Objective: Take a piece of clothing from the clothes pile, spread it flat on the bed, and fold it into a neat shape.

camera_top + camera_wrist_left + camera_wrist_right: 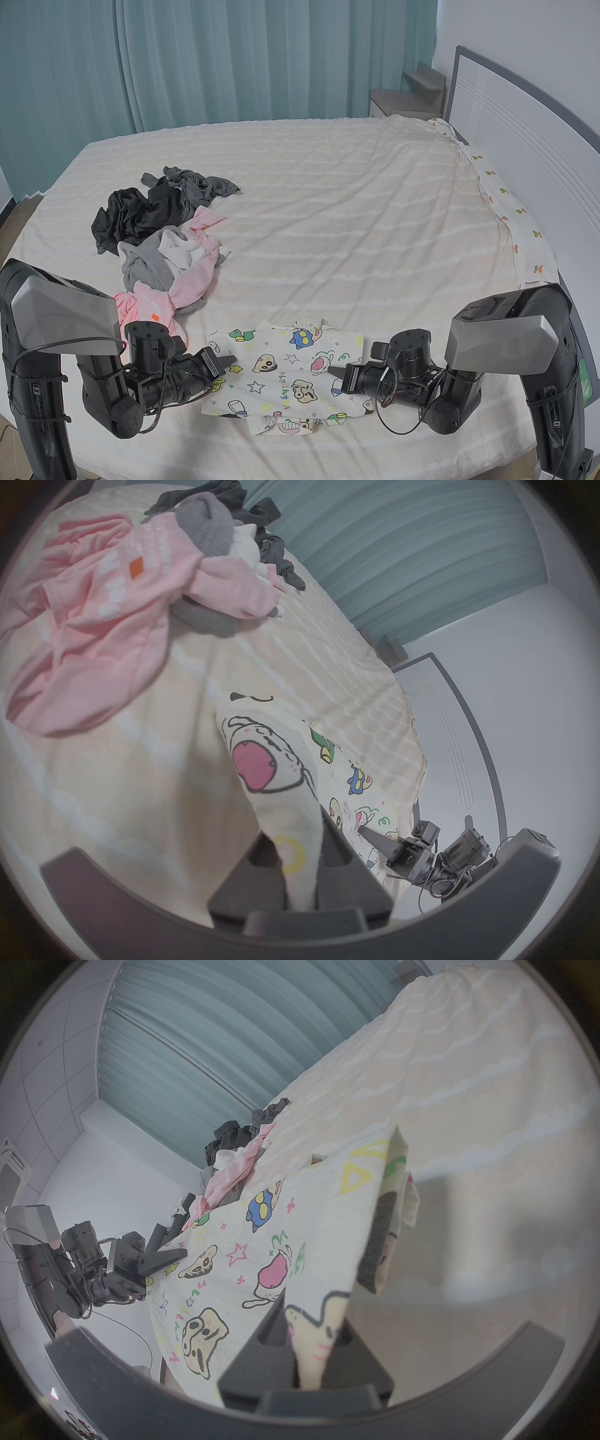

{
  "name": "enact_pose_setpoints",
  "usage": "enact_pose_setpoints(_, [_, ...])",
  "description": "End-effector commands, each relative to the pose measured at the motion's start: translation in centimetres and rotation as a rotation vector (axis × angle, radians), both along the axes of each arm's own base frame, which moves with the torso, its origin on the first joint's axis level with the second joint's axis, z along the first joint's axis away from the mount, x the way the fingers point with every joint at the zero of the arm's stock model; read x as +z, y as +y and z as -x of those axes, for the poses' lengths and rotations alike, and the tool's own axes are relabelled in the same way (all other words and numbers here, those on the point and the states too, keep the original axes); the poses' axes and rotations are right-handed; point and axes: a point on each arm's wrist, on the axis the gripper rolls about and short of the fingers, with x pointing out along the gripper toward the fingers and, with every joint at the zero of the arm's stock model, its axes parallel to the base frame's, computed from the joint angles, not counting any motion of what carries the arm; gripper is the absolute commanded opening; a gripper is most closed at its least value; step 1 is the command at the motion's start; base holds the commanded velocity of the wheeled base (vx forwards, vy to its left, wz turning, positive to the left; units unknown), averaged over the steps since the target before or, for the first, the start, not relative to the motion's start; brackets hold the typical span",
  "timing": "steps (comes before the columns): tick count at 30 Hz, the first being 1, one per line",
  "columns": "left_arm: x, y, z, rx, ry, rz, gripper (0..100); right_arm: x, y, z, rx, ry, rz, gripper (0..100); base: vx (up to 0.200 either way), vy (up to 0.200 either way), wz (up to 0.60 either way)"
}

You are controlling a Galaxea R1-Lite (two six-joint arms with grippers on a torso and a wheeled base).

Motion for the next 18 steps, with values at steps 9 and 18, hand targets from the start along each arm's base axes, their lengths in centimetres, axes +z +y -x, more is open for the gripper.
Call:
enact_pose_setpoints(9, [-0.19, 0.08, 0.3, 0.0, 0.012, -0.006, 0, 0.06, 0.16, 0.16, 0.005, -0.001, 0.0, 0, 0.0, 0.2, 0.0])
enact_pose_setpoints(18, [-0.73, 0.09, 0.3, 0.001, 0.025, -0.016, 0, 0.06, 0.16, 0.16, 0.003, -0.001, 0.0, 0, 0.0, 0.2, 0.0])
